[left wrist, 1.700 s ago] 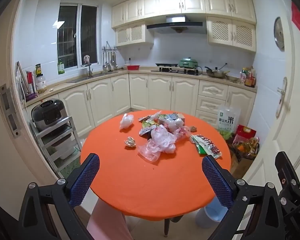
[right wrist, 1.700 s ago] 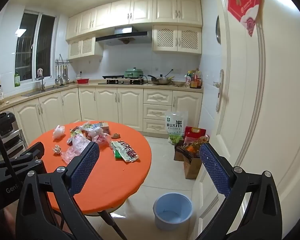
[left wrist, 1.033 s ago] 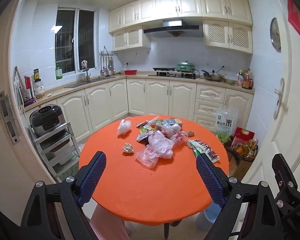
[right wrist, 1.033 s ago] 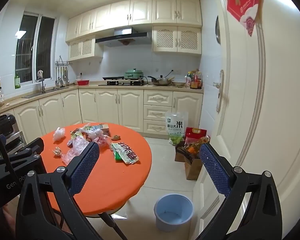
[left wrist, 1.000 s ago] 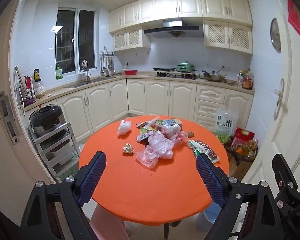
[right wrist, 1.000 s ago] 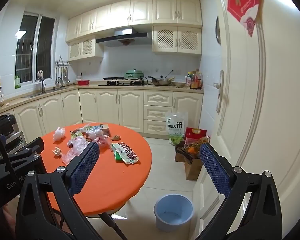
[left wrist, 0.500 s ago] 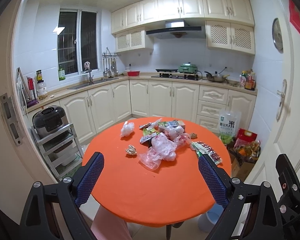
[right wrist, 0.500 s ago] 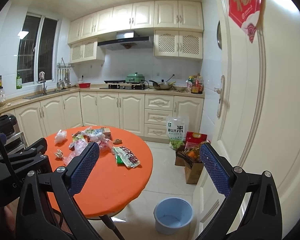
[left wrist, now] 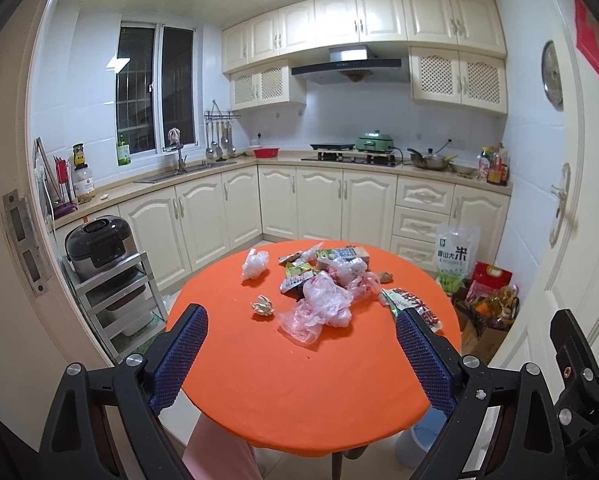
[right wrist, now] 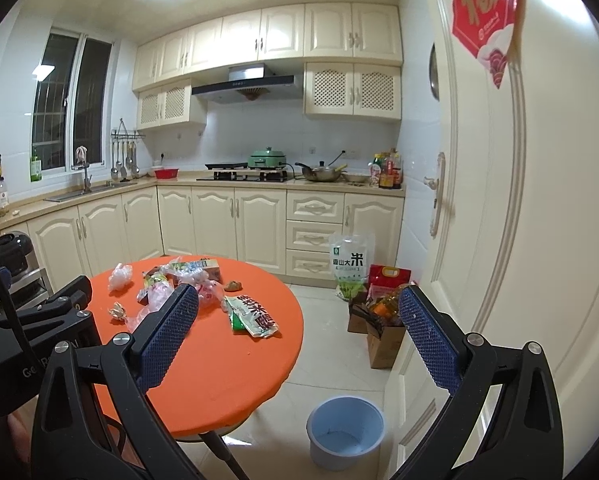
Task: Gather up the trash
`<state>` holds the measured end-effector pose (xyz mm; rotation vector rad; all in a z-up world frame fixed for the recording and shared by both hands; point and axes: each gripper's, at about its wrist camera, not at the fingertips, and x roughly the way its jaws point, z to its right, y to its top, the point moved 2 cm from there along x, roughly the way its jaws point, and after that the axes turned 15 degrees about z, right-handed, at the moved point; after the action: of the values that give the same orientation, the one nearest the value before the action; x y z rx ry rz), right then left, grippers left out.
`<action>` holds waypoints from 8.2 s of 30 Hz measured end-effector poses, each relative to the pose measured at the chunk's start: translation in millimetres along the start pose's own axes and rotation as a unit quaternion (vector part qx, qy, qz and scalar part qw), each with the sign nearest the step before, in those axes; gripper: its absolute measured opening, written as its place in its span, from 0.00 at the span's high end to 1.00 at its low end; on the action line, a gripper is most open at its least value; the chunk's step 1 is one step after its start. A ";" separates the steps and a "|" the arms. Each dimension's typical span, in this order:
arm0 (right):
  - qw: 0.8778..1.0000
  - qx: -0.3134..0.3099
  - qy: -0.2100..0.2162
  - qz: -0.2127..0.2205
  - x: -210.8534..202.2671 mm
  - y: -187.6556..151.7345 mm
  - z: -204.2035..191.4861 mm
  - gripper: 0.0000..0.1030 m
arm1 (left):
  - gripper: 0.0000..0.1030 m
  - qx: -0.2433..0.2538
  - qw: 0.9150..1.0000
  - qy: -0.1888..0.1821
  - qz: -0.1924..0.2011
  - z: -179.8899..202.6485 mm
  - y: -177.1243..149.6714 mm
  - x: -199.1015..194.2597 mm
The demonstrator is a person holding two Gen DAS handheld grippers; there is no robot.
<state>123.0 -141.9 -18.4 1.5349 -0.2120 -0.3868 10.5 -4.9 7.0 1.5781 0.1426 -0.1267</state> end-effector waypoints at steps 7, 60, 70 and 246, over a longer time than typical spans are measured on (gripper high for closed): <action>1.000 0.000 -0.001 0.000 -4.6 0.2 0.6 0.02 | 0.10 0.003 1.000 -0.001 0.002 2.4 -1.5 -3.8; 0.993 -0.029 -0.032 -0.105 65.4 -20.3 -47.9 0.02 | 0.10 0.012 0.991 -0.066 -0.113 -32.3 -10.2 112.9; 0.981 -0.042 -0.034 -0.186 117.3 -55.9 -107.4 0.02 | 0.09 0.012 0.975 -0.103 -0.197 -88.4 -26.2 200.2; 0.854 0.075 -0.263 -0.442 227.0 -447.7 206.9 0.33 | 0.45 0.252 0.835 -0.296 -0.389 452.3 -510.2 448.0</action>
<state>205.6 -414.9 -480.4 1.5807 0.0654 -1.5648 369.2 -446.8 -577.6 1.8346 0.2714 -1.3798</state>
